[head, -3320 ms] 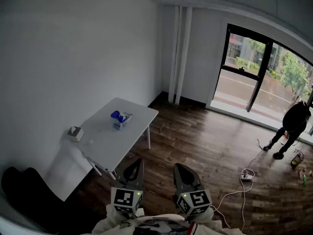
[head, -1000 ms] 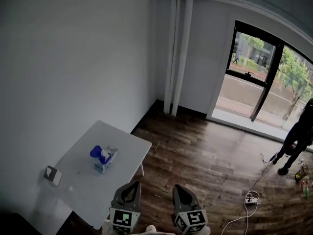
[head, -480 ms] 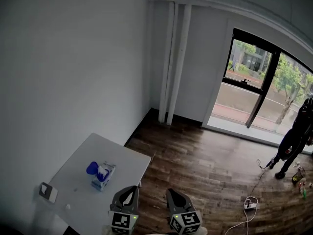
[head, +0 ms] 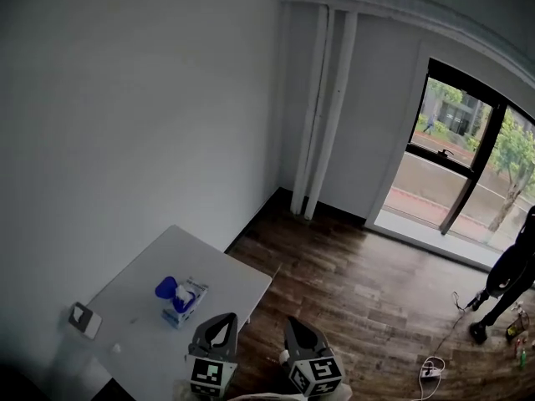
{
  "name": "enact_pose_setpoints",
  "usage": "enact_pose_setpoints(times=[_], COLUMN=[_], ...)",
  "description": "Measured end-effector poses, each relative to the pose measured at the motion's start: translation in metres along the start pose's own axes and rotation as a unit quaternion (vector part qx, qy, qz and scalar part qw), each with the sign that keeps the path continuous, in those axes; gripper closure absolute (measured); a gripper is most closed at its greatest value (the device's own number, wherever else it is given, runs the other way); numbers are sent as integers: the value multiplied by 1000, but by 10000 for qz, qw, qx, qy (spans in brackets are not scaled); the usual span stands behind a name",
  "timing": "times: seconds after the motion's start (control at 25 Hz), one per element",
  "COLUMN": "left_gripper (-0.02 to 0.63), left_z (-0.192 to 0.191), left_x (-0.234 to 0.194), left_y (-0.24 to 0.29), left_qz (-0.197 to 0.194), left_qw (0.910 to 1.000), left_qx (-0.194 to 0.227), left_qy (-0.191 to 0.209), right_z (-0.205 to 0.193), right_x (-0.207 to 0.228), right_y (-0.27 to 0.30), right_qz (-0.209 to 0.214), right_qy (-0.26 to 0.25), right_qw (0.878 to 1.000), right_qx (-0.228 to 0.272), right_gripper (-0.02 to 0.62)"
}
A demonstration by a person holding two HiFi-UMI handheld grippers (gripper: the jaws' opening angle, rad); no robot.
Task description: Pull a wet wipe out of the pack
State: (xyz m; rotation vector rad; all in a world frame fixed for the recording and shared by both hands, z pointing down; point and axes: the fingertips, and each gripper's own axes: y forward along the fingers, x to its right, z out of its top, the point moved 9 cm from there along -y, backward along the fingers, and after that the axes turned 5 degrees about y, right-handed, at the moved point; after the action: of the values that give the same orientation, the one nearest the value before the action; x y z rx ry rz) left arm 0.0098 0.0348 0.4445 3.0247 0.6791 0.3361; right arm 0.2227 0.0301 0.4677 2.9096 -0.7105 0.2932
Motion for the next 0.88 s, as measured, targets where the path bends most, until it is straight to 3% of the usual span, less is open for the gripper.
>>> enact_pose_setpoints(times=[0.12,0.4,0.68,0.88], left_gripper=[604,604,604,604], left_z=[1,7,11,15], left_x=[-14,-47,-69,-80], left_y=[16,52,81,94], left_qz=[430,1464,2339,2939], left_qw=[9989,9884,9702,9523], left_qx=[4,-394,-623,-814], left_qy=[163,-96,-57,-90], right_z=[7,34,45,46], right_x=[10,28,35,34], right_y=[37,127,199,243], right_qz=[434,1447,2353,3000], right_qy=[42,36,55,55], right_qw=[9990,9890,9703,9511], right_qx=[-44,-292,-563,-741], right_gripper=[591,591,591,591])
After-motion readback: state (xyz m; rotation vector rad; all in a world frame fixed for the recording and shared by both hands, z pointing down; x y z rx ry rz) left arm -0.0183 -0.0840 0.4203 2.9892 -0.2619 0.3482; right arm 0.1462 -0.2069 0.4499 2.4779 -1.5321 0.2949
